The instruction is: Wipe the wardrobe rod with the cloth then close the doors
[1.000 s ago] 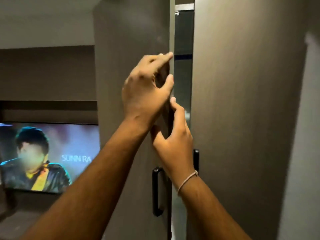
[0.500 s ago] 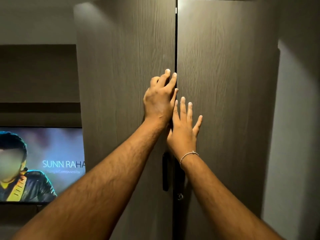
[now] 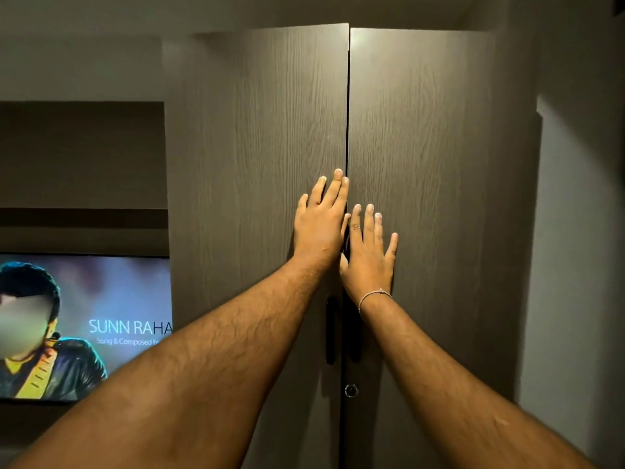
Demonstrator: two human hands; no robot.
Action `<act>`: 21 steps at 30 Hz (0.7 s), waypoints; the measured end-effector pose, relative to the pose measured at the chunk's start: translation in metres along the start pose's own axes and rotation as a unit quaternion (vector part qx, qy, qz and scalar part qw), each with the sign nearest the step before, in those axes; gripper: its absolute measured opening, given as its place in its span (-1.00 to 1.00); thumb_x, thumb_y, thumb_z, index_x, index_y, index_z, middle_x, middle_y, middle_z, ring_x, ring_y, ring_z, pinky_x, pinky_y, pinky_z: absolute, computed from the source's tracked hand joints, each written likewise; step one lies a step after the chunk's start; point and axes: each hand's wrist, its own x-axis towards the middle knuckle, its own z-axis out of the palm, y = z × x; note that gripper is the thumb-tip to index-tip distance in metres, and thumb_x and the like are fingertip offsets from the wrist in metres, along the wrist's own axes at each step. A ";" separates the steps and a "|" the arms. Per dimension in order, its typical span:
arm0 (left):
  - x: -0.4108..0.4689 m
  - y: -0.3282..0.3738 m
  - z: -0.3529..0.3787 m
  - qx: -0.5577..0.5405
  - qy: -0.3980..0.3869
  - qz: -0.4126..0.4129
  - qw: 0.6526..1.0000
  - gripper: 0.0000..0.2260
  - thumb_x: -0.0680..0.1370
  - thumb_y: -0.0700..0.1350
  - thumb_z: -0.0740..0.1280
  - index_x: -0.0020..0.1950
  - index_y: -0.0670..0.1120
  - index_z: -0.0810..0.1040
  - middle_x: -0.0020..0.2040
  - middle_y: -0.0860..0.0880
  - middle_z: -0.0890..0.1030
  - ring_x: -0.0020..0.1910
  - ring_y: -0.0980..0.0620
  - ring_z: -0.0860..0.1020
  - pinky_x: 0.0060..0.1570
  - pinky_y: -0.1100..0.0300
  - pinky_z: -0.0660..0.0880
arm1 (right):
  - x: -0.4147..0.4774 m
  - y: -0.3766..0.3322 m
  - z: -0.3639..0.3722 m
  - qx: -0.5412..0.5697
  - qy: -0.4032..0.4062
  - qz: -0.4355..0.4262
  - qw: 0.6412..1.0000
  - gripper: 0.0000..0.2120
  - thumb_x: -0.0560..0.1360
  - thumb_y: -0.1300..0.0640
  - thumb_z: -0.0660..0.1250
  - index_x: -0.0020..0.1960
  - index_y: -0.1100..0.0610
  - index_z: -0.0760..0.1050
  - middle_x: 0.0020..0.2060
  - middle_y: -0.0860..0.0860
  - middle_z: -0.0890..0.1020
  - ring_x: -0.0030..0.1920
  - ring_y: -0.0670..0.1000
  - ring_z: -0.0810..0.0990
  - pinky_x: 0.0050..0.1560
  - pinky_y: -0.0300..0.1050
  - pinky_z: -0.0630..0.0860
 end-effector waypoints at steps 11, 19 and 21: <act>-0.012 -0.014 0.020 0.032 -0.030 0.004 0.999 -0.30 0.76 0.18 0.12 0.78 0.02 -0.17 0.80 0.01 -0.18 0.78 -0.07 -0.10 0.73 -0.18 0.07 | 0.012 0.017 0.008 0.059 0.015 -0.026 0.998 -0.18 0.69 -0.10 0.23 0.77 0.00 -0.18 0.76 0.03 -0.20 0.76 0.10 -0.22 0.71 0.31 -0.15; -0.048 -0.056 0.021 0.022 0.011 -0.077 0.997 -0.35 0.76 0.18 -0.01 0.78 0.01 -0.16 0.80 0.02 -0.15 0.78 -0.03 -0.10 0.74 -0.18 -0.03 | 0.026 0.051 0.001 0.006 0.060 -0.073 0.995 -0.34 0.74 -0.15 0.03 0.77 -0.05 -0.10 0.76 0.03 -0.14 0.76 0.09 -0.16 0.72 0.31 -0.11; -0.053 -0.053 0.022 0.020 0.014 -0.066 0.998 -0.35 0.75 0.19 -0.02 0.78 0.02 -0.18 0.80 0.02 -0.18 0.78 -0.03 -0.12 0.74 -0.18 -0.06 | 0.027 0.057 0.001 -0.015 0.058 -0.075 0.995 -0.33 0.75 -0.19 0.01 0.77 -0.04 -0.12 0.76 0.03 -0.15 0.76 0.10 -0.16 0.72 0.32 -0.08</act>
